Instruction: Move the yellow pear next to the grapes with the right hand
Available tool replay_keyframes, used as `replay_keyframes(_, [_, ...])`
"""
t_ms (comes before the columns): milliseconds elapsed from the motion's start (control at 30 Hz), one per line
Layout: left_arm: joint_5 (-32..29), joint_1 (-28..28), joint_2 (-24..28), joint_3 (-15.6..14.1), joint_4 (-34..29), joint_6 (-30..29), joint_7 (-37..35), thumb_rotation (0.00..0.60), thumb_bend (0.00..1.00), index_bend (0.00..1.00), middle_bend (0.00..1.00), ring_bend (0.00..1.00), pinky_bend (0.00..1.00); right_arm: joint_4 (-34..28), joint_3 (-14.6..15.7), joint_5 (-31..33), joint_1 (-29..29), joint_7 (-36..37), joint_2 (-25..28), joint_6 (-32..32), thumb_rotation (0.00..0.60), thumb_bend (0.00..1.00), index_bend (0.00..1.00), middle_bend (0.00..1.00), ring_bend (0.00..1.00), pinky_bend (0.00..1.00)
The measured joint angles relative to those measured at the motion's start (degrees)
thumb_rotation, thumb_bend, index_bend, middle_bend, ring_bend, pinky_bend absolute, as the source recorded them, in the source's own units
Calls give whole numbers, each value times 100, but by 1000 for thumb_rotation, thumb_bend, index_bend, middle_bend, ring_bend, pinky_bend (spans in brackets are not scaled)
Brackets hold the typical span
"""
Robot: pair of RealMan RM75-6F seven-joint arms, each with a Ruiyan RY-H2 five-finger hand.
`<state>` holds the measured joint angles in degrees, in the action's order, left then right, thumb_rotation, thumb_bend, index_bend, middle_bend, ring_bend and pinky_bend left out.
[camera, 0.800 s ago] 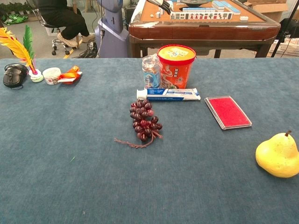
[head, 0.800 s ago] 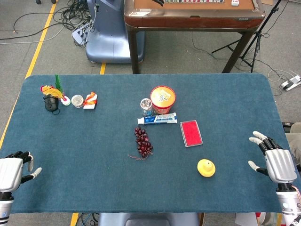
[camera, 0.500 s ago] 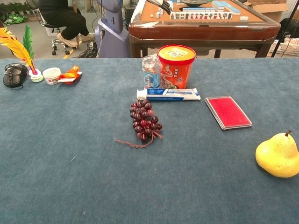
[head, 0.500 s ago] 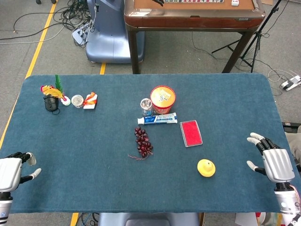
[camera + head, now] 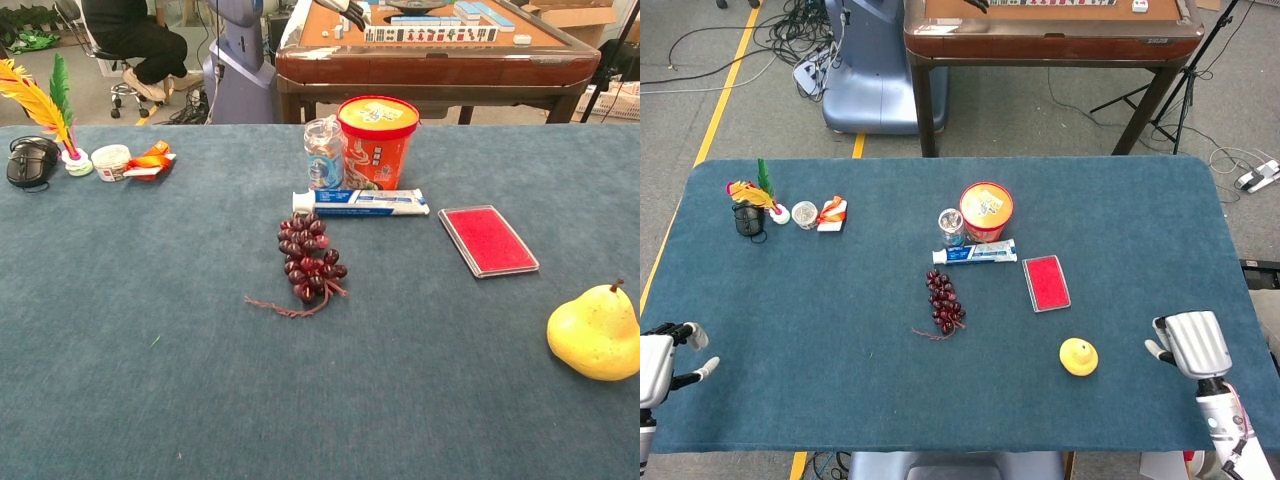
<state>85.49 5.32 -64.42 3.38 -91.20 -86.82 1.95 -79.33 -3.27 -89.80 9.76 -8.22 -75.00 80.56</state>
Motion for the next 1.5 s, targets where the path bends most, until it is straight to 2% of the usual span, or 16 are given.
replay_keyframes(367, [-46,19,18,-18,-66,99,91,600,116,618,581,509,608,725,196,-213,332,-23,-587,-416,600,0,1000,1000,1000,1000])
replay_keyframes(633, [-91,18,36,-12,-82,127,88,600,116,618,581,508,608,891,337,-342,449,-23,-907,-530,600,0,1000,1000,1000,1000])
replay_keyframes(1500, [-216,12,123,-6,-180,229,107,600,115,618,581,508,608,574,357,-390,868,-474,-1415,-896,600,0,1000,1000,1000,1000])
